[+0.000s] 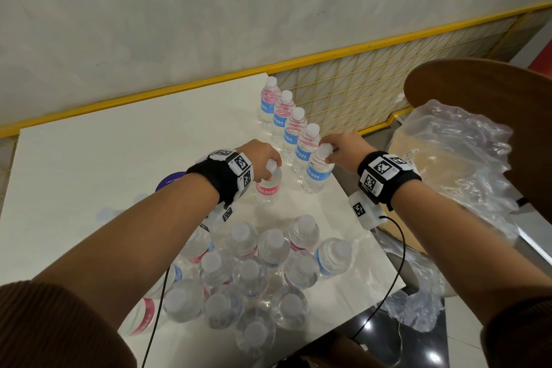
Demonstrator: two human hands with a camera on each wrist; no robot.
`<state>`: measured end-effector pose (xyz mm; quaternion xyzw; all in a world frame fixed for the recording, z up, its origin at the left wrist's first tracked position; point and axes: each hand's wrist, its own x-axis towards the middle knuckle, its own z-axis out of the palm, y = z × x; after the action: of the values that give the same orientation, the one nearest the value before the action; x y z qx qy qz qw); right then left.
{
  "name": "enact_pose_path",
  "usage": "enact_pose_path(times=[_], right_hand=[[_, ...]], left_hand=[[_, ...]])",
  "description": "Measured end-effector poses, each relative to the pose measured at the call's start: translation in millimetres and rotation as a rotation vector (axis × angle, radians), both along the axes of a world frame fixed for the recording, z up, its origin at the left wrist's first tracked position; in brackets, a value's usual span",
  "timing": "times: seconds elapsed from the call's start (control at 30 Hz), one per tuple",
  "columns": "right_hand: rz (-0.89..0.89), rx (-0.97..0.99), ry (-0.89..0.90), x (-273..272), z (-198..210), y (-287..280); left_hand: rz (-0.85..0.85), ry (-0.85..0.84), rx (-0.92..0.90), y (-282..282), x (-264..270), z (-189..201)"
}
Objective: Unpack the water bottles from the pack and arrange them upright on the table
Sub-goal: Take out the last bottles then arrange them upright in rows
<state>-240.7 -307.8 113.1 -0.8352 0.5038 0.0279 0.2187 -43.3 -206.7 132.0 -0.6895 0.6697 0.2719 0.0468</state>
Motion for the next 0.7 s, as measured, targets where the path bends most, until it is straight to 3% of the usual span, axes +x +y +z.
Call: enact_pose_path(times=[0.1,0.23,0.4,0.53,0.63,0.7], right_hand=[[-0.046,-0.019,-0.033,-0.7,2.7,6.1],[-0.062,-0.145,-0.234,2.9,14.6,30.2],[0.249,0.144,0.045,9.4,20.0,59.2],[0.273,0.127,0.068,12.0,13.8,62.0],[0.334,0.079,0.115,10.8,17.1,62.0],[0.342,0.048,0.158,5.1,20.5,61.7]], left_hand=[[-0.007,0.016,0.005,1.3,0.1,1.8],[-0.009,0.091,0.009,6.0,-7.8,3.6],[-0.051,0.130,-0.009,8.4,-37.8,3.3],[-0.021,0.073,0.058,7.5,-46.0,11.3],[-0.170,-0.123,0.043,14.3,-50.7,28.4],[-0.281,-0.150,0.047,20.9,-60.1,34.3]])
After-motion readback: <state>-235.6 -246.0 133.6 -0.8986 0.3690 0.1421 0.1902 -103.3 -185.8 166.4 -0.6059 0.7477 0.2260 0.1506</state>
